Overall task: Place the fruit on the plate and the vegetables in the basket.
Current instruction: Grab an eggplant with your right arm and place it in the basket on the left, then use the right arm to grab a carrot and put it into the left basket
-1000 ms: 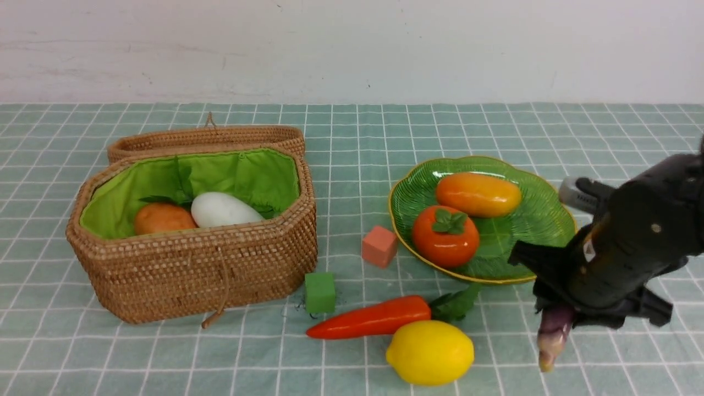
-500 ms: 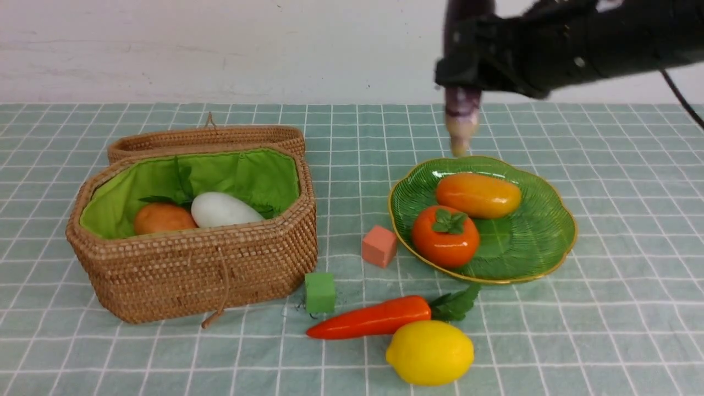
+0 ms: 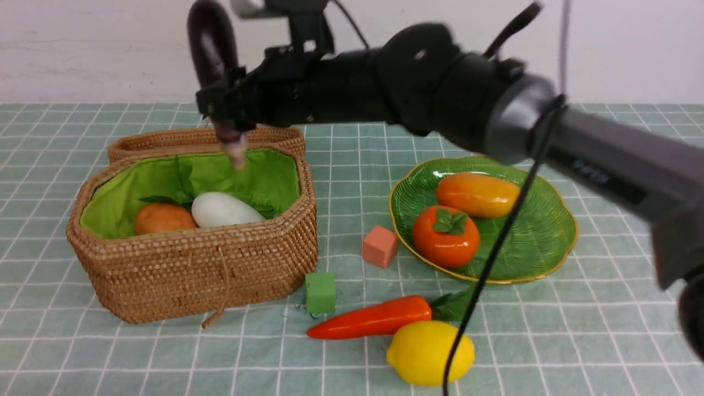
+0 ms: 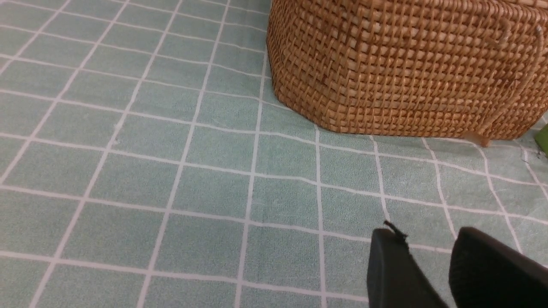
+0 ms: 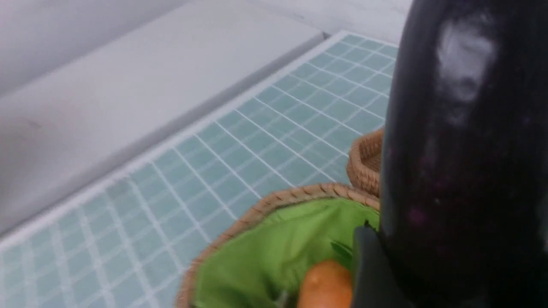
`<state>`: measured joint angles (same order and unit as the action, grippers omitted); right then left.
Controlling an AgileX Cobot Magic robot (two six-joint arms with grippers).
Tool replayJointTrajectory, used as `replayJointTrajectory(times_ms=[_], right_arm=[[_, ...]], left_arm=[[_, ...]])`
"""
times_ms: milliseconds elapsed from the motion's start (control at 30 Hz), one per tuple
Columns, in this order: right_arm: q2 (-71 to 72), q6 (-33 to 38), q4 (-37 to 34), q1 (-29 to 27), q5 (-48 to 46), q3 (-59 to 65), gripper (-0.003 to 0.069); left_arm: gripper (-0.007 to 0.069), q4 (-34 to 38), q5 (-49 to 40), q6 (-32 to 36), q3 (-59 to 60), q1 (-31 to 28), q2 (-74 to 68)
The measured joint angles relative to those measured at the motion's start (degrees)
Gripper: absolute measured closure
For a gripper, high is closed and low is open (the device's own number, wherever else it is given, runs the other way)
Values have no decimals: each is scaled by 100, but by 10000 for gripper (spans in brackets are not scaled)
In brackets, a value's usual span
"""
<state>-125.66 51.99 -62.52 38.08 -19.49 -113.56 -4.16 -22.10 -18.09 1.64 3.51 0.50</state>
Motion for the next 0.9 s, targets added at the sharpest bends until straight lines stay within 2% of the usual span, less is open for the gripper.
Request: replayJointTrajectory(times_ms=[133, 233, 267, 300, 333, 367, 400, 467, 500, 567, 600, 700, 733, 767, 900], right_arm=[[-302, 392, 35, 220, 309, -6, 317], [-308, 469, 40, 253, 274, -19, 263], [-291, 483, 40, 253, 198, -41, 195], [-284, 483, 40, 253, 171, -49, 174], [-244, 488, 71, 225, 8, -47, 85], [-233, 488, 82, 223, -48, -47, 64], [-173, 488, 239, 180, -313, -47, 10], [-57, 482, 489, 120, -736, -47, -15], [-41, 482, 521, 113, -736, -47, -16], [295, 322, 1064, -46, -1605, -47, -13], [326, 305, 1166, -77, -1676, -47, -12], [1023, 2, 2221, -373, -3172, -52, 24], [1063, -8, 2340, -402, -3254, -52, 27], [1329, -35, 2677, -477, -3768, -13, 43], [2002, -4, 3495, -525, -4269, 788, 78]], left_arm=[[414, 0, 0, 0, 0, 0, 0], [411, 0, 0, 0, 0, 0, 0], [410, 0, 0, 0, 0, 0, 0], [410, 0, 0, 0, 0, 0, 0], [407, 0, 0, 0, 0, 0, 0], [407, 0, 0, 0, 0, 0, 0], [407, 0, 0, 0, 0, 0, 0], [404, 0, 0, 0, 0, 0, 0], [403, 0, 0, 0, 0, 0, 0], [397, 0, 0, 0, 0, 0, 0], [397, 0, 0, 0, 0, 0, 0], [396, 0, 0, 0, 0, 0, 0], [396, 0, 0, 0, 0, 0, 0], [396, 0, 0, 0, 0, 0, 0], [396, 0, 0, 0, 0, 0, 0]])
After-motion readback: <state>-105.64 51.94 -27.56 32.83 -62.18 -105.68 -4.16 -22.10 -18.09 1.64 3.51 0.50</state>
